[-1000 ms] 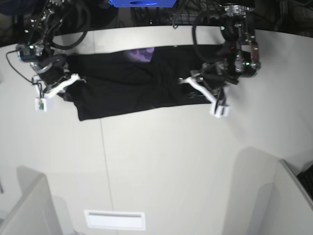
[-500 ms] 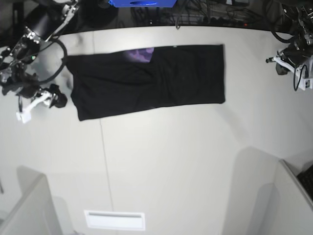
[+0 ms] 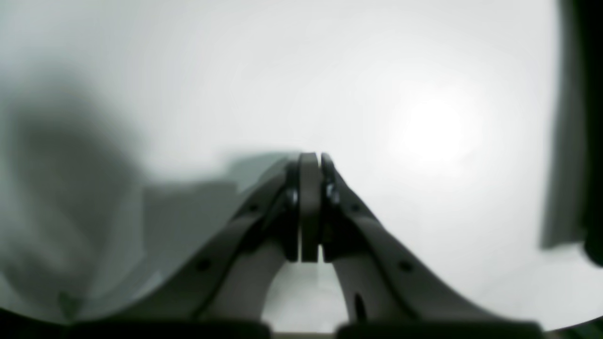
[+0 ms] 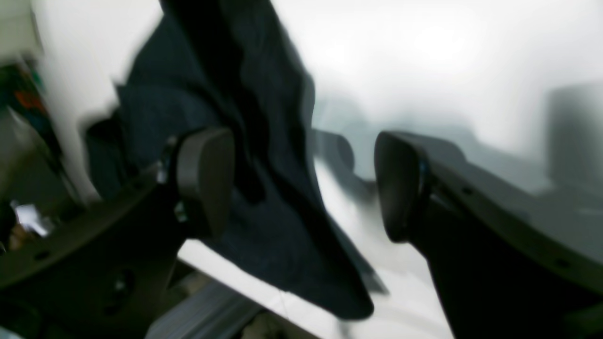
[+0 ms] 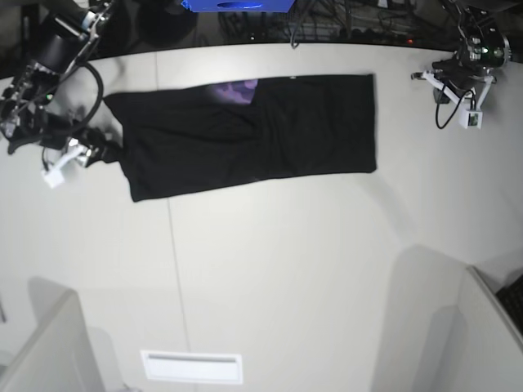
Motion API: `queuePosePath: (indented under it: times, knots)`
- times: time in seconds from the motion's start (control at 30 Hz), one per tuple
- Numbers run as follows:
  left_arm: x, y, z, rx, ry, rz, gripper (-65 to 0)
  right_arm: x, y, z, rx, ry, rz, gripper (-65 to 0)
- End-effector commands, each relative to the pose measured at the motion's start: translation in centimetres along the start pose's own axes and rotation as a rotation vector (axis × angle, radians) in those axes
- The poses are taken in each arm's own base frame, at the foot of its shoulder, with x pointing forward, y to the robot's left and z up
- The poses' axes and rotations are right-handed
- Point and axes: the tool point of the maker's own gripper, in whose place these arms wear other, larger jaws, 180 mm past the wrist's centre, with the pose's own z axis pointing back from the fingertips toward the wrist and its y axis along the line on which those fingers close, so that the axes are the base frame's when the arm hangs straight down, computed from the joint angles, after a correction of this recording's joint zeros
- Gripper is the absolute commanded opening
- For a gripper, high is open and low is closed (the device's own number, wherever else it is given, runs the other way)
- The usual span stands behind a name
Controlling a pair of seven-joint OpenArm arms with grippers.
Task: Fold the T-shirt properly
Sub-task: 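Open both grippers and lift them off the shirt, then grasp both ends of the shortened strip and push them together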
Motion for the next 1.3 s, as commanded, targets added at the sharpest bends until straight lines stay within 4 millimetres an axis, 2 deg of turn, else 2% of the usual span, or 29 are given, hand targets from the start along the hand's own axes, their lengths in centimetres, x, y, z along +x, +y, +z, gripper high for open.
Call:
queuePosePath:
  times: [0.0, 0.2, 0.47, 0.6, 0.73, 0.83, 1.0, 1.13, 1.27]
  knots:
    - [0.8, -0.4, -0.1, -0.017, -0.029, -0.011, -65.0, 0.7, 0.5, 0.1, 0.0, -0.009, 0.034, -21.0]
    - [0.8, -2.9, -0.9, -0.07, -0.048, -0.009, -65.0, 0.0, 1.1, -1.2, 0.009, 0.006, 0.066, -21.0]
    - [1.4, -5.4, -1.8, -0.125, -0.061, -0.007, -65.0, -1.7, 5.3, -1.5, 0.135, 0.04, 0.168, -21.2]
    - [2.1, -7.4, -2.4, -0.17, -0.065, -0.032, -65.0, -1.9, 4.8, -2.2, 0.139, 0.033, 0.132, -21.2]
    - [1.4, -8.6, -3.0, -0.202, -0.042, -0.041, -65.0, -1.8, 3.8, -2.8, 0.137, 0.012, 0.083, -21.2]
    - [1.3, -9.3, -3.3, -0.202, -0.032, -0.027, -65.0, -1.8, 3.9, -2.7, 0.139, 0.012, 0.085, -21.2]
    - [1.3, -11.9, -3.7, -0.254, -0.022, -0.057, -65.0, -2.6, 4.0, -2.9, 0.142, 0.051, 0.087, -21.9]
    - [1.4, -13.2, -3.8, -0.285, -0.021, -0.074, -65.0, -2.5, 3.9, -3.0, 0.142, 0.041, 0.079, -32.9]
    - [1.2, -14.5, -3.9, -0.316, -0.014, -0.095, -65.0, -0.9, 3.9, -3.1, 0.146, -0.026, 0.065, -44.1]
